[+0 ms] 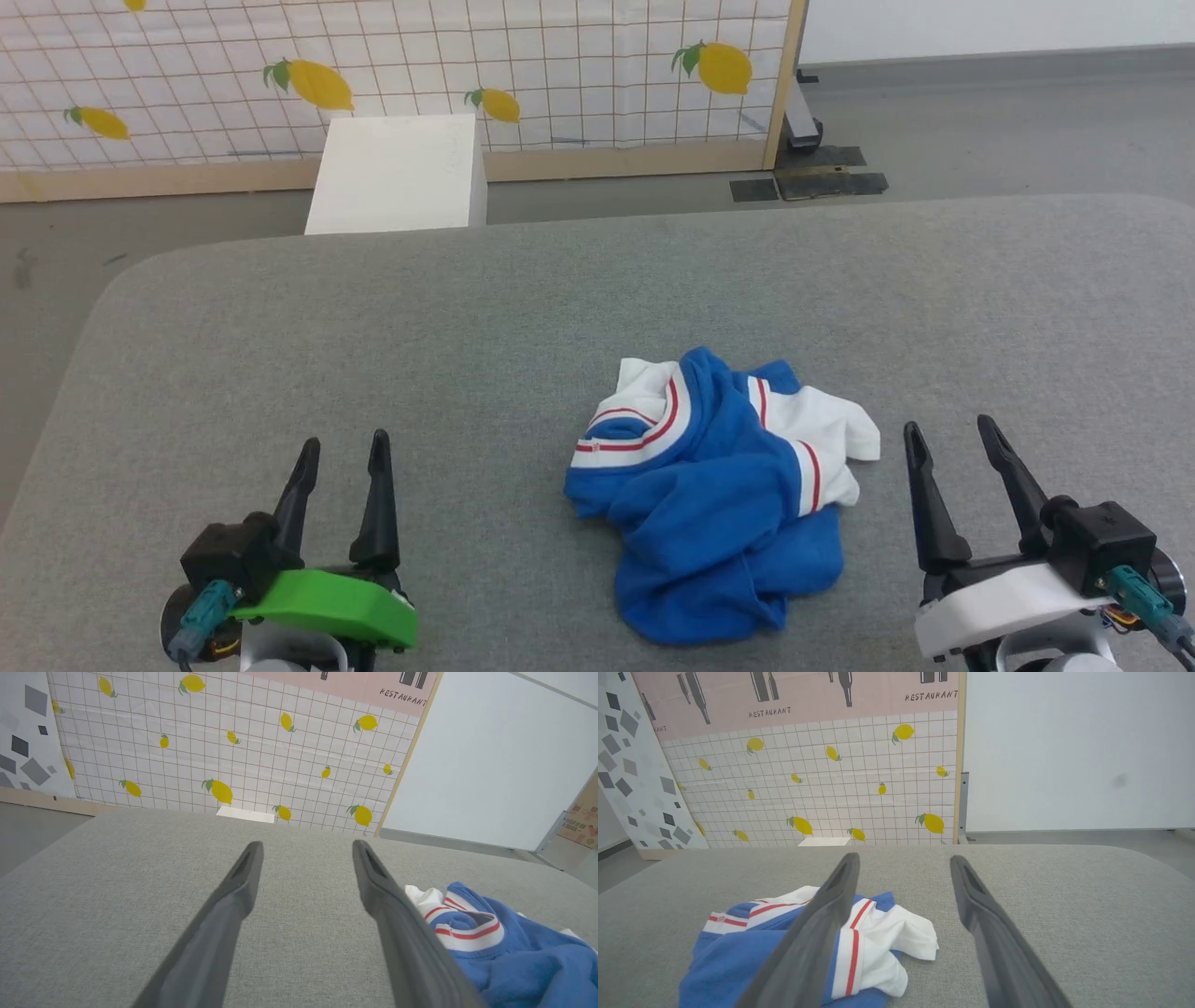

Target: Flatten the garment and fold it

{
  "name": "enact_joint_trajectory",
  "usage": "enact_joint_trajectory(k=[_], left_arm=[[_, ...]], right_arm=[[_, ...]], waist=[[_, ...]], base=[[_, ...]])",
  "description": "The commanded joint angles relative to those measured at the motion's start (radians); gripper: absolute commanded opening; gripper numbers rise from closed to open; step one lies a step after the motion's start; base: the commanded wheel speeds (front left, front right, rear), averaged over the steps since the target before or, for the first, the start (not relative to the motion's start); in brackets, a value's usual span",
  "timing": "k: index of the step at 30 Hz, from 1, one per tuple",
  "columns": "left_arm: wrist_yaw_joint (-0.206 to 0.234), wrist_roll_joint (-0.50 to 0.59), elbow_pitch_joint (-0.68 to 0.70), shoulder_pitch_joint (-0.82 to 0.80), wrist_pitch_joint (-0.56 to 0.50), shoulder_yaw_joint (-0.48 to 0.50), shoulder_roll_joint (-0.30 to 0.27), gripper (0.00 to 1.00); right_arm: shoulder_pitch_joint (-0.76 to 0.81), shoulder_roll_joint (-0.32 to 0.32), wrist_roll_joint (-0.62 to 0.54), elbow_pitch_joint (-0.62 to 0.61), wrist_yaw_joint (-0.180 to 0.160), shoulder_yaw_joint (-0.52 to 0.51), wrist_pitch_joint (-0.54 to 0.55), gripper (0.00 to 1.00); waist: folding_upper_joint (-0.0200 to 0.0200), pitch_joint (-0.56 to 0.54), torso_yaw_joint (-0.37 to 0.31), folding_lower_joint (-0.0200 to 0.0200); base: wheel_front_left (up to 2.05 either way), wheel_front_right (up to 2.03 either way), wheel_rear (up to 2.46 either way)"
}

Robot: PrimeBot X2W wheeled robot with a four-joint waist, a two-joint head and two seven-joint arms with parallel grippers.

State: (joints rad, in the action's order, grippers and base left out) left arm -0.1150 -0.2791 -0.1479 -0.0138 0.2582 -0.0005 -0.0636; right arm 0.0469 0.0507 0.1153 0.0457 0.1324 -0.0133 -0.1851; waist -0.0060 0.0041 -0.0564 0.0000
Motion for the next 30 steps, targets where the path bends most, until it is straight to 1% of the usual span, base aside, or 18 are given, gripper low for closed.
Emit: enact_joint_trajectory(k=[1,10,12,15,17,19,20,23,27,30], left_arm=[[-0.008,0.009,-0.003,0.004,0.004,0.004,0.005,1.0],[-0.013,0.017,-0.013,0.003,0.004,0.005,0.009,1.0],[-0.014,0.001,-0.022,-0.011,0.004,-0.001,0.01,1.0],[-0.015,-0.014,-0.052,-0.076,0.003,-0.059,0.012,1.0],[-0.015,-0.022,-0.084,-0.15,-0.019,-0.11,0.012,1.0],[-0.009,-0.037,-0.13,-0.237,-0.069,-0.156,0.013,1.0],[0.006,-0.055,-0.164,-0.286,-0.108,-0.182,0.013,1.0],[0.028,-0.107,-0.257,-0.413,-0.213,-0.264,0.013,1.0],[0.066,-0.169,-0.406,-0.553,-0.399,-0.357,0.013,1.0],[0.097,-0.184,-0.519,-0.632,-0.544,-0.406,0.013,1.0]], right_arm=[[0.013,-0.001,0.004,0.002,-0.002,0.001,-0.007,1.0],[0.018,-0.001,0.007,0.011,-0.002,0.0,-0.014,1.0],[0.019,-0.001,0.012,0.011,-0.002,0.0,-0.015,1.0],[0.019,-0.001,0.01,0.006,-0.002,-0.003,-0.012,1.0],[0.011,-0.001,0.007,0.001,-0.002,0.0,-0.01,1.0],[0.003,-0.001,0.006,-0.003,-0.002,0.0,-0.009,1.0],[0.0,-0.001,0.007,-0.005,-0.002,0.0,-0.009,1.0],[-0.007,-0.001,0.013,-0.005,-0.002,0.002,-0.012,1.0],[-0.019,-0.001,0.023,0.002,-0.002,0.018,-0.018,1.0],[-0.028,-0.001,0.028,0.01,-0.002,0.022,-0.025,1.0]], waist=[[0.006,-0.001,-0.001,0.0],[0.006,-0.008,0.001,0.0],[0.006,-0.01,0.002,0.0],[0.006,-0.003,0.001,0.0],[0.006,0.013,-0.006,0.0],[0.006,0.027,-0.016,0.0],[0.006,0.036,-0.024,0.0],[0.006,0.062,-0.05,0.0],[0.006,0.099,-0.098,0.0],[0.006,0.126,-0.134,0.0]], base=[[0.0,0.0,0.0],[0.0,0.0,0.0],[0.0,0.0,0.0],[0.0,0.0,0.0],[0.0,0.0,0.0],[0.0,0.0,0.0],[0.0,0.0,0.0],[0.0,0.0,0.0],[0.0,0.0,0.0],[0.0,0.0,0.0]])
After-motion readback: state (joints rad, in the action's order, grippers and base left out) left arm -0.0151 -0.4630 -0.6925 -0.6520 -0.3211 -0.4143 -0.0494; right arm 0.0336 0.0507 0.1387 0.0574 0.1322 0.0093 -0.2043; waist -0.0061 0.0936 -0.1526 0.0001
